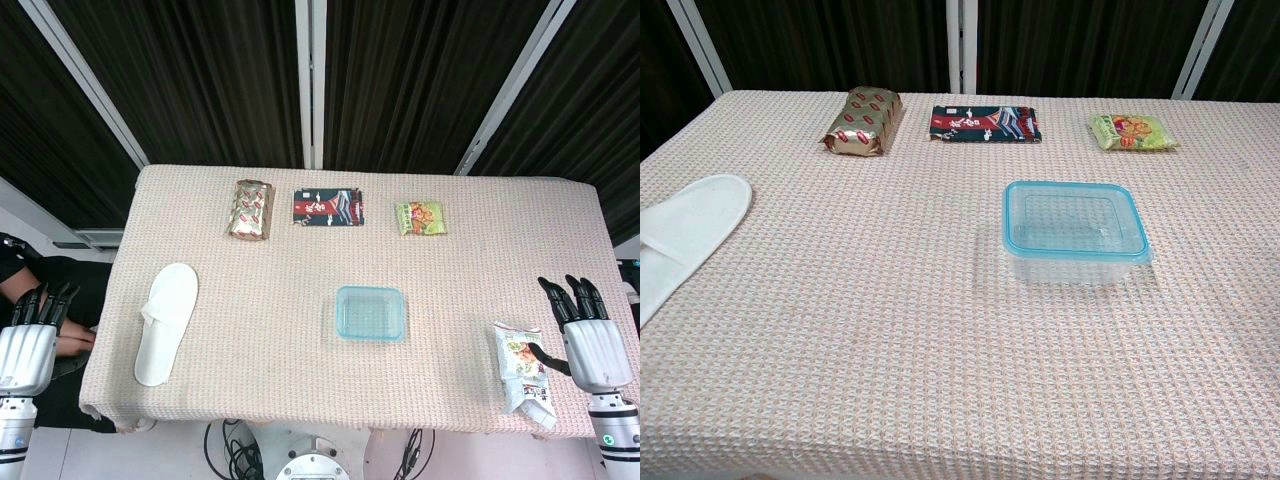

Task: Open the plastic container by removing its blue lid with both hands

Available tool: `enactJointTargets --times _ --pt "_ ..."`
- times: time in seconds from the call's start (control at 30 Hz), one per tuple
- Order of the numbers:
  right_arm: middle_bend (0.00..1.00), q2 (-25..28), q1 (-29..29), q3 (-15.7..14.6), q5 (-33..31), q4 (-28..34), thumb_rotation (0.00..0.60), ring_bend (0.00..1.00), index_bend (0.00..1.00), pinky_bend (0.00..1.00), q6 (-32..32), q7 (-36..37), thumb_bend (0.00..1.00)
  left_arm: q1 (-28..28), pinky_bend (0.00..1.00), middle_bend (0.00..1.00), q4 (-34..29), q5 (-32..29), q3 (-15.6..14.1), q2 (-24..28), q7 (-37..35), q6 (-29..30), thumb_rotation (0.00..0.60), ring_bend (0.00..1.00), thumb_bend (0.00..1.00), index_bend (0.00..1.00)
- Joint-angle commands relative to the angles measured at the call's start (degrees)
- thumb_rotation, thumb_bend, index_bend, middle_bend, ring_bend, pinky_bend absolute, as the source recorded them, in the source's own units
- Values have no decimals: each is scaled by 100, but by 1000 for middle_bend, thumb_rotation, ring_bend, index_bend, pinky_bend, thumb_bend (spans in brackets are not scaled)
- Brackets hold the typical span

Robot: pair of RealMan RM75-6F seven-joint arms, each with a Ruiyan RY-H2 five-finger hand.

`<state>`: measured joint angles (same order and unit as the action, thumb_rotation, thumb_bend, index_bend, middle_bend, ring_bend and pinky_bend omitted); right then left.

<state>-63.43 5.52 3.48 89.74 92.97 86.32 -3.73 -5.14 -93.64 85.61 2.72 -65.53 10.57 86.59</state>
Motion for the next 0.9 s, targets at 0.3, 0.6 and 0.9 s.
enactJointTargets --times 0.3,0.6,0.9 --pt "157 -7 125 15 -11 22 600 0 0 0 -188 -59 66 3 90 88 -8 -47 -5 -37 44 -35 600 0 0 112" --pt "132 -190 517 19 79 -108 600 0 1 0 -729 46 79 -35 90 88 0 -19 -7 -107 75 -78 600 0 0 112" --pt "59 -619 1164 146 -55 -336 600 0 0 0 -1593 -33 80 -88 90 88 40 -114 35 -128 43 -181 600 0 0 112"
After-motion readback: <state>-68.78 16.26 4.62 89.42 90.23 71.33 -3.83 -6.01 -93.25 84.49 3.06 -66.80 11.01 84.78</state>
